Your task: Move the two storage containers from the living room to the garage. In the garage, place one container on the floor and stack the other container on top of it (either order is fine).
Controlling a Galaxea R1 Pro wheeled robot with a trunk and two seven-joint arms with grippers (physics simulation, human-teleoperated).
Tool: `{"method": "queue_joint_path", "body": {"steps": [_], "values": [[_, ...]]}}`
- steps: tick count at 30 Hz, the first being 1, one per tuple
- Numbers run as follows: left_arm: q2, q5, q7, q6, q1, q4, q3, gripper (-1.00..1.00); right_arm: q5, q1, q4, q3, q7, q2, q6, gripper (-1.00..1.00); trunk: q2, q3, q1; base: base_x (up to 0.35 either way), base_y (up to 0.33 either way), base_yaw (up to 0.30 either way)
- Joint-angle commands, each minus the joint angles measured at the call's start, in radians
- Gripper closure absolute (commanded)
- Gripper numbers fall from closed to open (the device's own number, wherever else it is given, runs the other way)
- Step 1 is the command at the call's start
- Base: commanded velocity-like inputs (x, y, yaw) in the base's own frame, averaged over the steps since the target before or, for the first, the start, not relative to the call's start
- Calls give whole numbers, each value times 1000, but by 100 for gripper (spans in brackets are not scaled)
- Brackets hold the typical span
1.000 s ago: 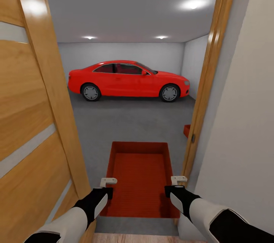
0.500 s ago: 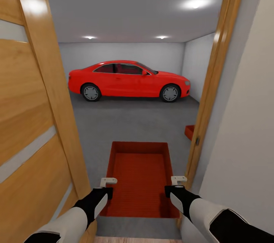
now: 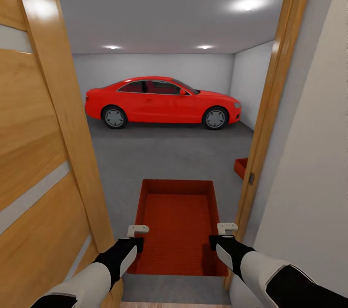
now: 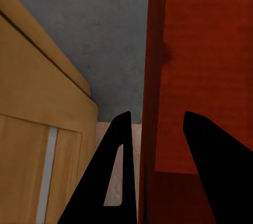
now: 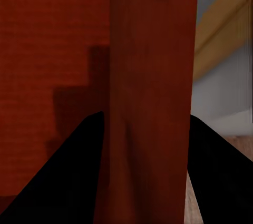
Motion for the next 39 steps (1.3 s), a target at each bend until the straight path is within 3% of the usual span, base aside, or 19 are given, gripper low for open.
{"method": "queue_joint_path", "body": {"steps": [1,14,39], "values": [[-1,-6,4,8,0,2,14,100,11,0,-3,87,-52,8,-46,100,-1,0,0,0,0,-63],[-1,-5,6,6,0,1,15,100,11,0,-2,87,-52,8,-46,100,-1,0,0,31,0,-6],[0,-4,9,6,0,3,15,100,12,0,-3,87,-52,8,-46,100,-1,0,0,313,0,0]]}}
